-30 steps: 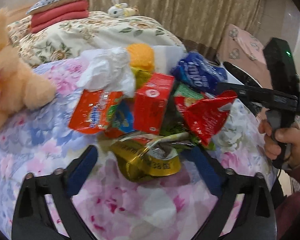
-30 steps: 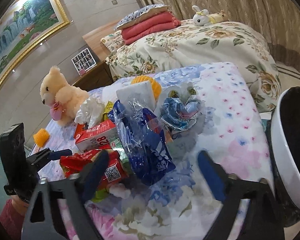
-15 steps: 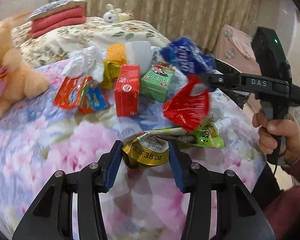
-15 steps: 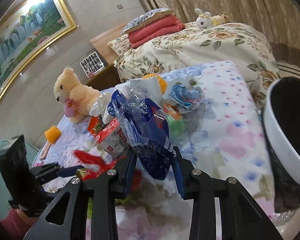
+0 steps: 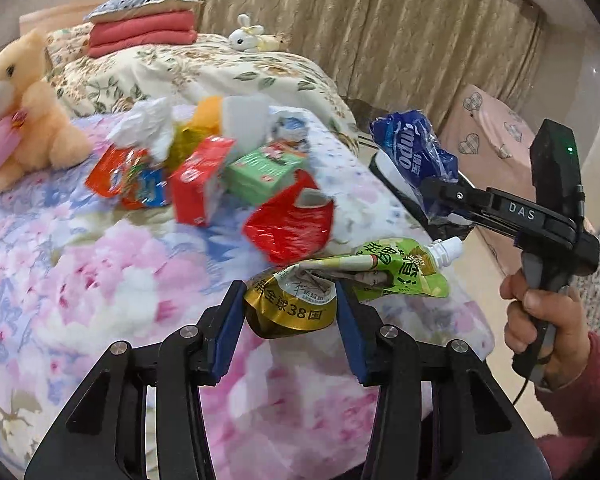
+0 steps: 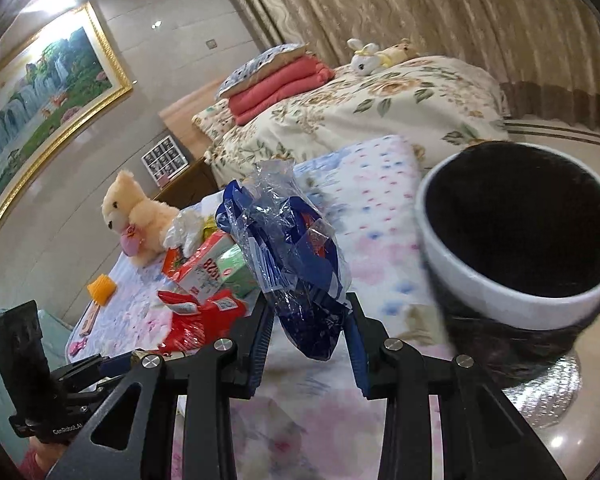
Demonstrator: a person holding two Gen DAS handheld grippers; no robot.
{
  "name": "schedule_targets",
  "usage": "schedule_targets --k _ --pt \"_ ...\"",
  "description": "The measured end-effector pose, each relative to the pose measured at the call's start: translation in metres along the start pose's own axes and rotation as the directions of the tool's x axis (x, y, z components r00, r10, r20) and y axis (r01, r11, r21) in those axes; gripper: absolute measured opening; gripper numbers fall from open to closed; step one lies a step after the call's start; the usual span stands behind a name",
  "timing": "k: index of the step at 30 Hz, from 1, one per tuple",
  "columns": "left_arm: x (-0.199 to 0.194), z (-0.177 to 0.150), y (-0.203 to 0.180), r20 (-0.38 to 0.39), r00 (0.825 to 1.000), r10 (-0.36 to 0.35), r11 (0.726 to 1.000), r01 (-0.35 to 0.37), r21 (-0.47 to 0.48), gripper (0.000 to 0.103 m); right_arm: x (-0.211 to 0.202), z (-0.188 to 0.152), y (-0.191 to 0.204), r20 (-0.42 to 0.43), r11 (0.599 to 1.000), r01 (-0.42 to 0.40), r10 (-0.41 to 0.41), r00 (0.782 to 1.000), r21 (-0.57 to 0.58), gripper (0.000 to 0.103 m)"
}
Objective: Collect trash
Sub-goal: 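Carry the pouch and blue bag in both grippers over the white trash bin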
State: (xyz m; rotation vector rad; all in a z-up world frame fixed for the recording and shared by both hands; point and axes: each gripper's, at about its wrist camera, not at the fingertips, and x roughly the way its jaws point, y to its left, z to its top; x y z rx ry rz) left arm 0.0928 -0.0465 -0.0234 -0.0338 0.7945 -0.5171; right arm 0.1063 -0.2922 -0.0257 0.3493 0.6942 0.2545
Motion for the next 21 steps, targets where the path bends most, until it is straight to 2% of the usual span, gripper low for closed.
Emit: schedule_targets --k 9,21 --pt "0.023 0.025 -0.046 0.009 1.0 0.028 0.998 -0.029 0.062 0.044 -0.028 0.003 -0.039 0.036 0.997 0.064 -0.066 0.997 0.048 0.035" --pt "0.061 0.053 -0.083 0.003 0.999 0.038 0.994 -0.038 0.102 0.044 -0.053 0.013 -0.084 0.054 0.982 0.155 -0.161 0.985 0.104 0.035"
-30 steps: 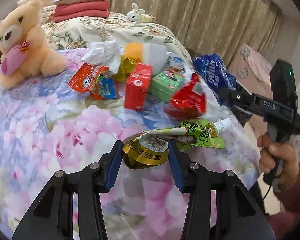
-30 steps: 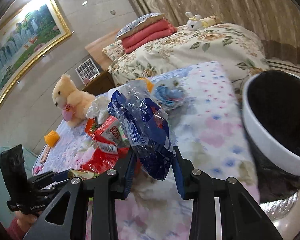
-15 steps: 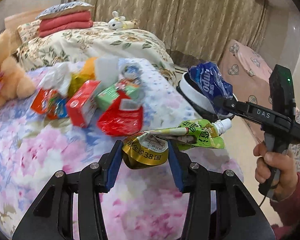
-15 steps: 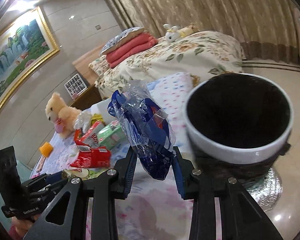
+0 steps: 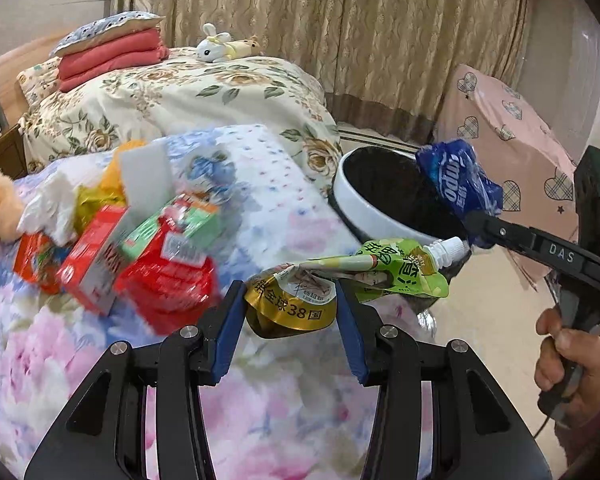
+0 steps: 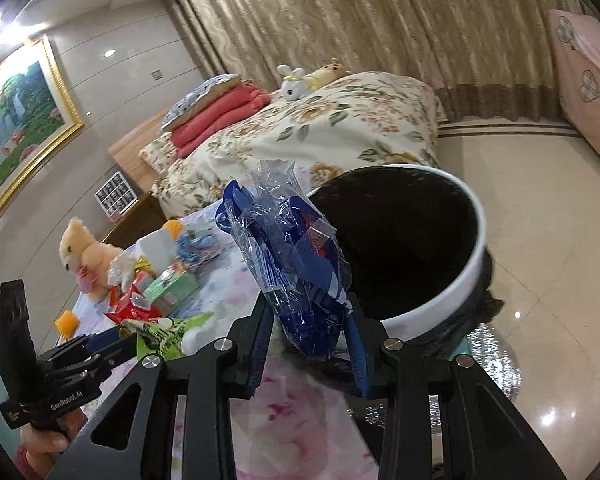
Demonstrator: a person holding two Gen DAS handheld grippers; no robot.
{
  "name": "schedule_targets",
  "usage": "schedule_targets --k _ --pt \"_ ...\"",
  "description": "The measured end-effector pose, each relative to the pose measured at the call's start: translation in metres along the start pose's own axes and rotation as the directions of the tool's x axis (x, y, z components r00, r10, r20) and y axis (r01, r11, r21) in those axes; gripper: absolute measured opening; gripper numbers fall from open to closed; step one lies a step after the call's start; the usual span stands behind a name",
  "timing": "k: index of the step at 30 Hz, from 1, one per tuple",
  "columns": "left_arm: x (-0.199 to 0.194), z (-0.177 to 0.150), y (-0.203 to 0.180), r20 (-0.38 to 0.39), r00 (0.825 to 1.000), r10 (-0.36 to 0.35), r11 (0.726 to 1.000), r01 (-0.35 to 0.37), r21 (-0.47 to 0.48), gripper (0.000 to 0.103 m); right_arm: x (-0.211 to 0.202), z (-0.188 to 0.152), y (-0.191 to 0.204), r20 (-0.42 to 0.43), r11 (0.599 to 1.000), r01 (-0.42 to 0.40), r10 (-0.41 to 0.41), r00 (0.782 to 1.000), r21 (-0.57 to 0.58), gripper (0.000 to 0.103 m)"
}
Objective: Collect trash
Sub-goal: 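Carry the pouch and blue bag in both grippers over the white trash bin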
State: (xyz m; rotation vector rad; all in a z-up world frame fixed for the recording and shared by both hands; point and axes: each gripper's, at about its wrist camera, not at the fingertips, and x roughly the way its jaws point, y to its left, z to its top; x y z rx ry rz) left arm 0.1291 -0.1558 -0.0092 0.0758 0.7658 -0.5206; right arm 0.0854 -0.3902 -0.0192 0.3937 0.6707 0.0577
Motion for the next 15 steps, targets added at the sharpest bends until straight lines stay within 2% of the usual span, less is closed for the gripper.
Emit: schedule_targets --k 15 --pt "0.038 0.049 -0.041 0.028 0.999 0.016 0.998 -0.018 0.058 0.044 0.003 0.02 -0.034 -0.011 0.998 0.051 -0.051 0.999 0.032 0.035"
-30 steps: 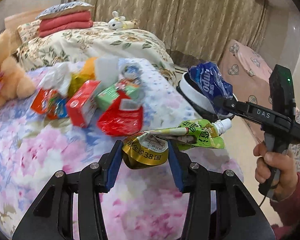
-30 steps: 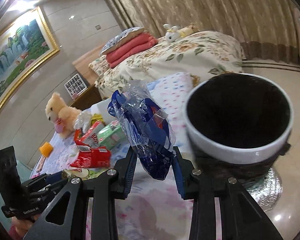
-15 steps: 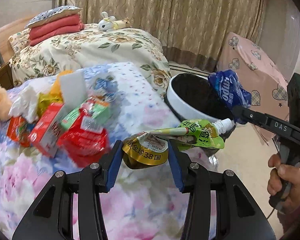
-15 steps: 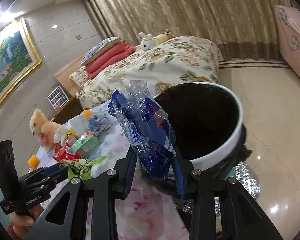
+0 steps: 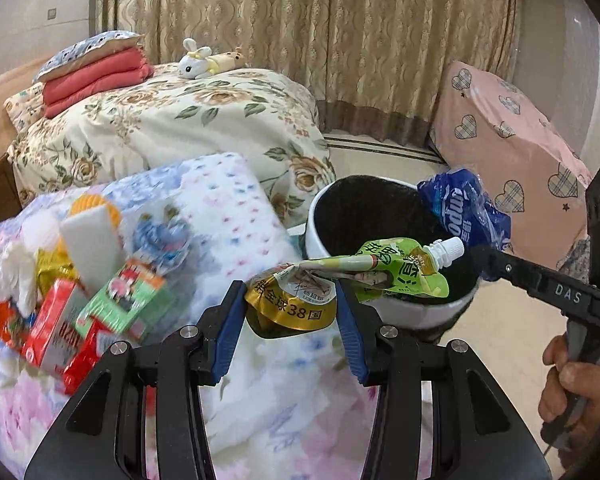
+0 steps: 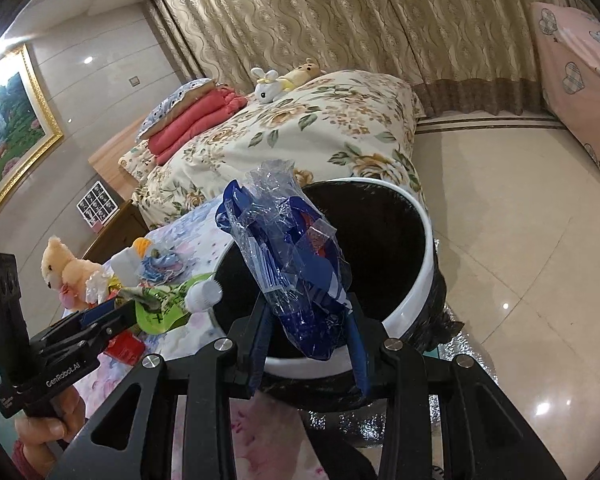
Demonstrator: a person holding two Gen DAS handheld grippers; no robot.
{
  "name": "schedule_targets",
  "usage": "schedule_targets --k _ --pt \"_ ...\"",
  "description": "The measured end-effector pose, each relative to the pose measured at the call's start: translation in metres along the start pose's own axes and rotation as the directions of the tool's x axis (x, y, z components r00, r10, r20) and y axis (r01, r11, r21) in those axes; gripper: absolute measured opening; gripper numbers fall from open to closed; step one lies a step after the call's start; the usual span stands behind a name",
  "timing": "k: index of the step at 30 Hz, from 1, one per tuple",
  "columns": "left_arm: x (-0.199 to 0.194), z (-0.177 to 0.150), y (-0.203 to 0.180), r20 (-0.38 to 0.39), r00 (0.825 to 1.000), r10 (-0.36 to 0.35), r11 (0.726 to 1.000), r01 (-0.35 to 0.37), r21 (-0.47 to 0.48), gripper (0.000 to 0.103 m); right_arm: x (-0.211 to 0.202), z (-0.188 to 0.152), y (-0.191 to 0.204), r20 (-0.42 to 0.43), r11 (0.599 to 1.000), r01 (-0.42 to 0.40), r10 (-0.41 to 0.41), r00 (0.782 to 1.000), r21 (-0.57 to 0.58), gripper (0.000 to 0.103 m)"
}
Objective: Collect trash
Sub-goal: 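Carry the pouch and blue bag in both grippers over the white trash bin, then open both grippers to drop the pouch and blue bag into the bin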
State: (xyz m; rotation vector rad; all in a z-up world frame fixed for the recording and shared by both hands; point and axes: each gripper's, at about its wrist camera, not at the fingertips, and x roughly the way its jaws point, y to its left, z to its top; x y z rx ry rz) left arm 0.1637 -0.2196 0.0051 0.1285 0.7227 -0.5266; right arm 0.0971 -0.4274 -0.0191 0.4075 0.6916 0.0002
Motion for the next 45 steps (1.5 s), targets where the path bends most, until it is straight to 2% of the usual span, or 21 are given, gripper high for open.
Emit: schedule_targets --k 12,21,26,29,30,31,33,45 --pt "0.027 0.027 -0.021 0.005 1.0 0.016 0.999 -0.016 0.038 0.044 0.013 0.013 -0.011 -0.038 1.0 0.01 -0.01 0.999 0.009 0.035" --pt "0.041 0.03 -0.028 -0.022 1.0 0.009 0.999 -0.008 0.04 0.046 0.02 0.024 -0.023 -0.059 0.999 0.026 -0.025 0.998 0.022 0.035" --pt "0.045 0.032 -0.032 -0.035 0.999 -0.004 0.999 0.005 0.039 0.048 0.021 0.029 -0.026 -0.059 0.999 0.026 -0.025 0.998 0.03 0.039" --pt "0.045 0.032 -0.032 -0.034 0.999 -0.008 0.999 0.009 0.037 0.054 0.022 0.031 -0.028 -0.064 0.999 0.039 -0.036 0.997 0.036 0.045" --pt "0.045 0.032 -0.033 -0.035 0.999 -0.011 0.999 0.012 0.031 0.062 0.022 0.031 -0.029 -0.065 0.998 0.044 -0.041 0.997 0.04 0.053" --pt "0.044 0.031 -0.032 -0.033 0.999 -0.013 1.0 0.013 0.023 0.068 0.023 0.031 -0.029 -0.069 0.998 0.046 -0.042 0.997 0.045 0.065" --pt "0.041 0.03 -0.032 -0.024 1.0 -0.015 1.0 0.016 0.017 0.07 0.023 0.03 -0.03 -0.067 0.998 0.017 -0.012 0.998 0.063 0.073" --pt "0.015 0.008 -0.014 -0.007 1.0 -0.025 0.998 0.024 -0.051 0.073 0.008 0.024 -0.006 -0.015 0.999 -0.008 0.008 1.0 0.037 0.074"
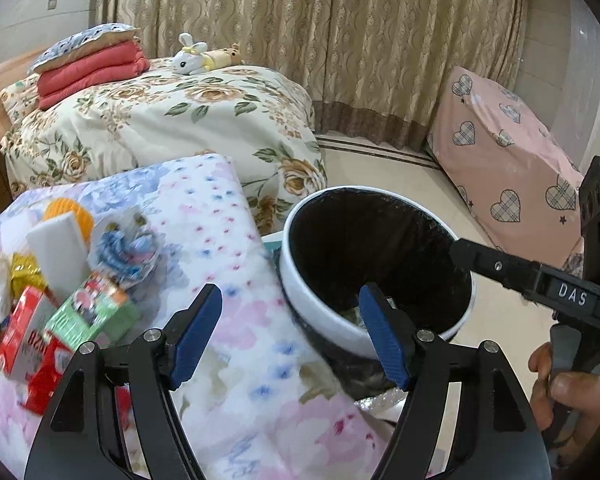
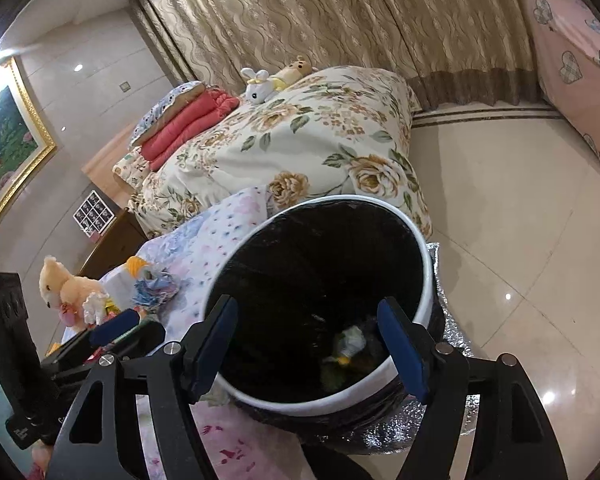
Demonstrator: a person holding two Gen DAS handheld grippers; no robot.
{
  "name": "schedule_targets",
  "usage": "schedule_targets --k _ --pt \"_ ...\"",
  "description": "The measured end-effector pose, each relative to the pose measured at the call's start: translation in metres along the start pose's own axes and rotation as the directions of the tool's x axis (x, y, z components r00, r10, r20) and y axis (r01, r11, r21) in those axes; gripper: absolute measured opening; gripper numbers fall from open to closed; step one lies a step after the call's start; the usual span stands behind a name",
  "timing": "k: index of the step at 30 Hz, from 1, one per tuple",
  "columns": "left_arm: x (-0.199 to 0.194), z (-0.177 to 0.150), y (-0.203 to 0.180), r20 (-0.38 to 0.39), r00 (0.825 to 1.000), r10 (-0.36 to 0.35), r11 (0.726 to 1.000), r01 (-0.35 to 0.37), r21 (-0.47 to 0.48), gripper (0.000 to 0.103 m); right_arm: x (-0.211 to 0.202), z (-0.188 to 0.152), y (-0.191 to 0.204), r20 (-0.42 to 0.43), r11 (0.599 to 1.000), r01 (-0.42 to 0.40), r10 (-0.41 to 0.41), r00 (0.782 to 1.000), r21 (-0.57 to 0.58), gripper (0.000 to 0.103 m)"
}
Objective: Collect trash
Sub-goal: 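Open both grippers to drop the pouch and blue bag into the bin, then move both grippers back to the pile of wrappers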
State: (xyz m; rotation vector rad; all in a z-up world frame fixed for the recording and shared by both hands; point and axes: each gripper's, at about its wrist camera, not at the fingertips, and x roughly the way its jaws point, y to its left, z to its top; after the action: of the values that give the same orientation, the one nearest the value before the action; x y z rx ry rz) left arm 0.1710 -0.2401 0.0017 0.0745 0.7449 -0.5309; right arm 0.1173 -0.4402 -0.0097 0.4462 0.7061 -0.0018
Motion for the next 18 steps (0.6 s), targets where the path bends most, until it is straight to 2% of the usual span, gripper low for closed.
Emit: schedule_targets --k 18 --pt "-0.067 -0.056 0.066 0.048 0.998 0.052 0.988 -0.045 -0.145 0.073 -0.005 -0.037 0.065 -0.005 0.994 -0.088 0.088 0.996 -0.067 0.08"
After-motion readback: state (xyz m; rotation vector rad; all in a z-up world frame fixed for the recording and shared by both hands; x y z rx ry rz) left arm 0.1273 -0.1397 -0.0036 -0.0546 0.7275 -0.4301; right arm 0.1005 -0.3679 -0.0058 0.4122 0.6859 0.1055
